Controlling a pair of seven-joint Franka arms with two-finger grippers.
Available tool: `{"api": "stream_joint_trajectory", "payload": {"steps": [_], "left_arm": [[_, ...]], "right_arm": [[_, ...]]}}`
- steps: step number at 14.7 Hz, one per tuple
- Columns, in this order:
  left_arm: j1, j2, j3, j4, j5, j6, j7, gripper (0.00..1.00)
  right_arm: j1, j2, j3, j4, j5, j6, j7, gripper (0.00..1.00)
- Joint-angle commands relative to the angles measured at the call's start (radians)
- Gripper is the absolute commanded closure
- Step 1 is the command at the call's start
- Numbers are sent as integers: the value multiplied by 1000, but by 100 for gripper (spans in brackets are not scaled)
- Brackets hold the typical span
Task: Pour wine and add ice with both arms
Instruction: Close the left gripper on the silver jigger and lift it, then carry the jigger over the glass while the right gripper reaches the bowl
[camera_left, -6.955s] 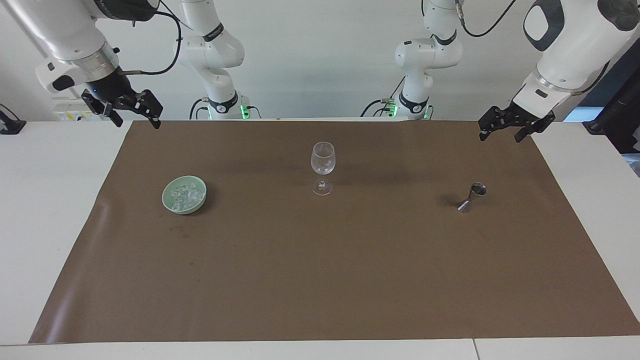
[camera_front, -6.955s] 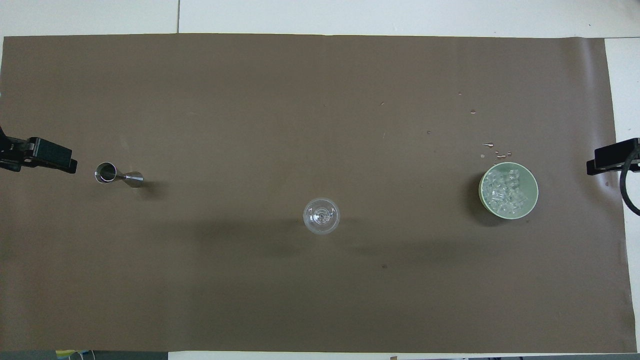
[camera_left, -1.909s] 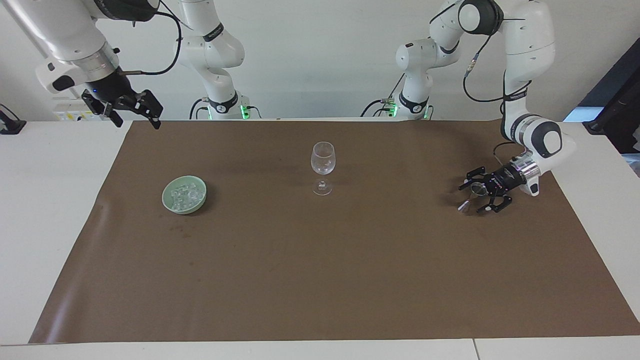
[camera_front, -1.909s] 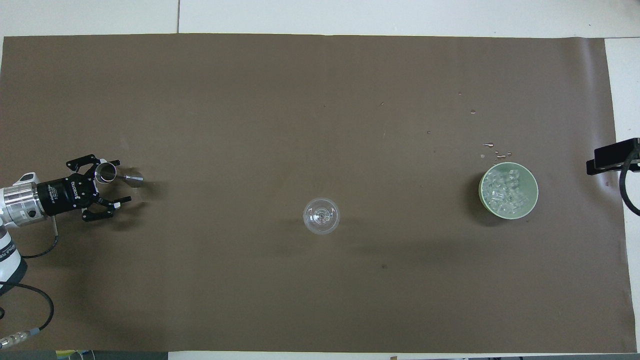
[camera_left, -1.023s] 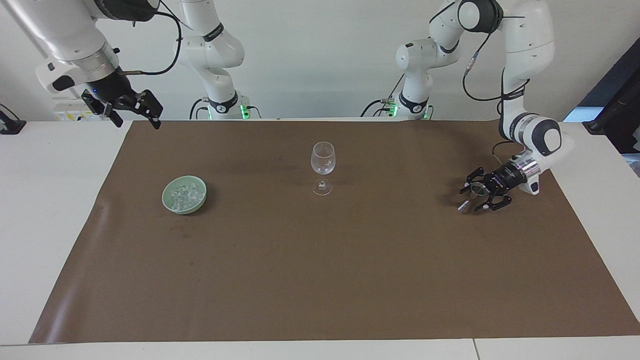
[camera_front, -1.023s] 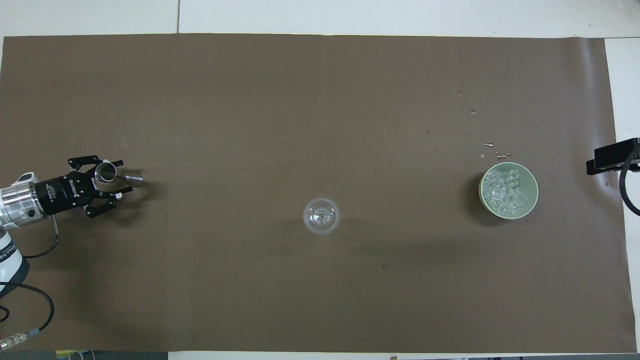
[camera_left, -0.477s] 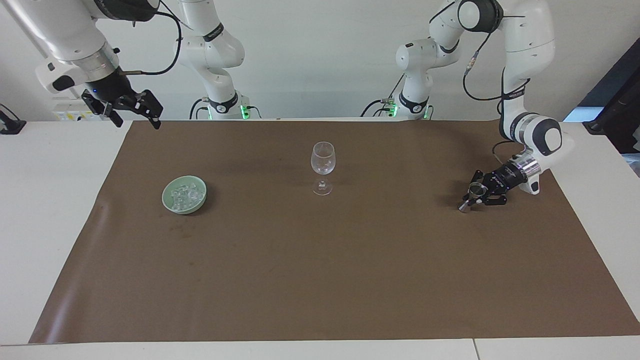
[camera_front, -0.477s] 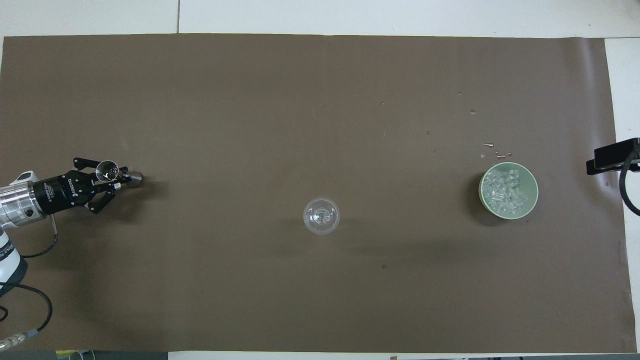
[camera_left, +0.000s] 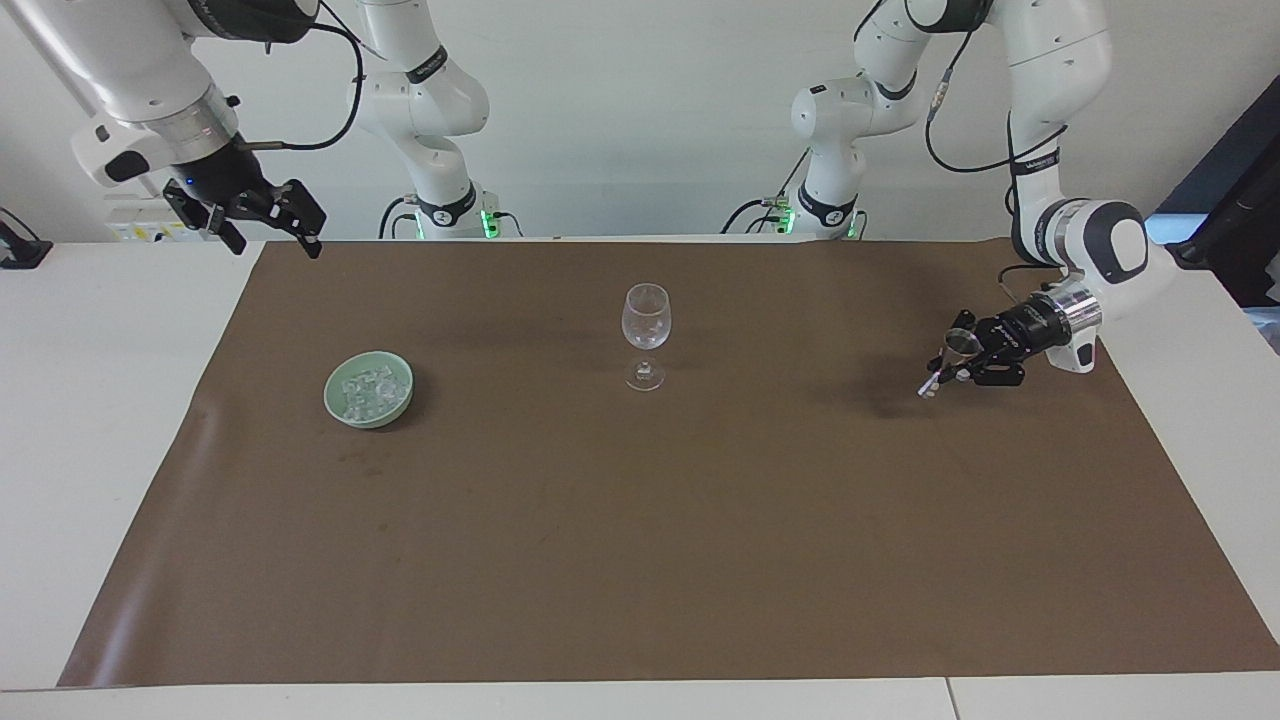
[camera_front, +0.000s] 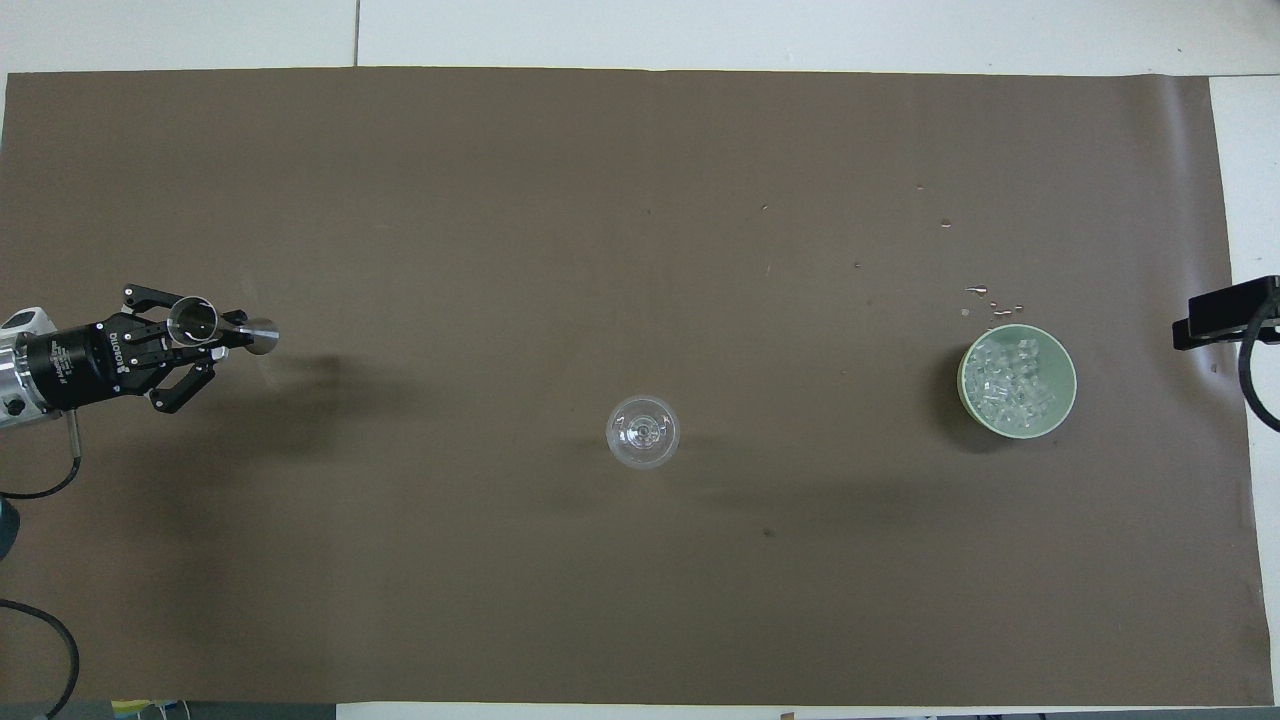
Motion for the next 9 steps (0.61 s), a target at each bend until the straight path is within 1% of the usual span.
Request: {"api": "stream_joint_trajectory", "payload": {"steps": [1, 2, 4, 5, 6, 8, 9], "left_arm": [[-97, -112, 10, -25, 105, 3, -53, 100], [-118, -135, 8, -26, 111, 3, -64, 100], [-198, -171, 8, -25, 111, 21, -143, 100], [-239, -185, 8, -25, 111, 34, -169, 100], [-276, -200, 7, -25, 111, 60, -196, 100], [-351, -220, 2, -22, 111, 118, -264, 100], [-402, -225, 2, -22, 111, 162, -301, 100]], "right_arm": [[-15, -15, 1, -12, 9, -32, 3, 0], [-20, -20, 0, -13, 9, -43, 2, 0], [-17, -23, 0, -27, 9, -38, 2, 0], [-17, -41, 1, -71, 9, -2, 0, 0], [-20, -65, 1, -131, 12, 85, -6, 0], [-19, -113, 0, -293, 14, 251, -41, 0], [-11, -118, 0, -353, 14, 329, -43, 0]]}}
